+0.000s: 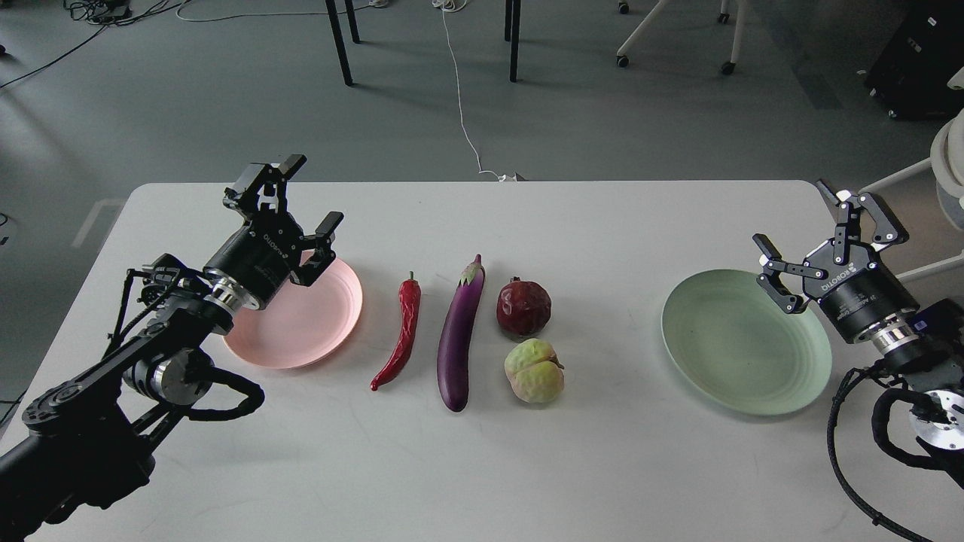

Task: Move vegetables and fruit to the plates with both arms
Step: 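Raise the right gripper and move it over the red onion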

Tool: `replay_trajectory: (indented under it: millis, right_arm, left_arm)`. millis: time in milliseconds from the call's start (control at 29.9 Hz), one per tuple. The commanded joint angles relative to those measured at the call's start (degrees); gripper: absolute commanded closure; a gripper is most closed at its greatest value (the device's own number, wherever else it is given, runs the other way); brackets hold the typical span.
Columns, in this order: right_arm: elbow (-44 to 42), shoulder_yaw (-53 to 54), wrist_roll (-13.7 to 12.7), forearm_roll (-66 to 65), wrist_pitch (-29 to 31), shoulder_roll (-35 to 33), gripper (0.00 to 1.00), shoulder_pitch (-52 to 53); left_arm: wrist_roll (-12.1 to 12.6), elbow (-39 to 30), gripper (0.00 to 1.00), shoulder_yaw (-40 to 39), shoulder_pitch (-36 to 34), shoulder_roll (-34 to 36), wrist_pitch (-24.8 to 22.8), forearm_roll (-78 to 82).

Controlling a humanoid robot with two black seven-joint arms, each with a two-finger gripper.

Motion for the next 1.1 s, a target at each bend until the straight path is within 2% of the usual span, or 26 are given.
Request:
replay_trajectory:
  millis: [0,167,301,401,569,803,1071]
  right_arm:
    - [0.00,0.08,0.23,-0.14,0.00,0.11,0.01,0.07]
    - [0.88,0.17,0.31,-3.81,0.00,-0.33,0.01,1.56]
    - [1.50,-0.79,1.54,-16.98,0.00,-1.03,0.01,8.84]
    - [1.50,-4.03,1.81,-26.13,0.00,-1.21,0.01,15.87]
    - [1.58,-15.98,1.98,-34.66,0.00,-0.94,0.01,30.01]
    - [1.67,-37.51,2.56,-59.95,0.00,2.39,0.01,50.76]
    - [0.80,-48.34,2.56,-78.60,0.00,11.35,0.01,57.28]
  left_arm:
    - [-1.51,-0.58,0.01,-0.15,0.03,0.03,0.49,1.73]
    - [-1.60,-0.75,0.02,-0.41,0.03,-0.32,0.84,1.56]
    - [-1.60,-0.67,0.02,-0.32,0.03,0.20,3.04,1.65]
    - [-1.69,-0.75,0.01,-0.41,0.21,0.91,2.87,0.43]
    - [-3.09,-0.67,0.01,-0.67,0.74,1.09,3.83,-8.01]
    - [-3.53,-0.67,0.01,-0.67,0.74,1.26,3.75,-8.02]
    - [-4.24,-0.75,0.01,-0.67,0.74,1.79,3.75,-8.10]
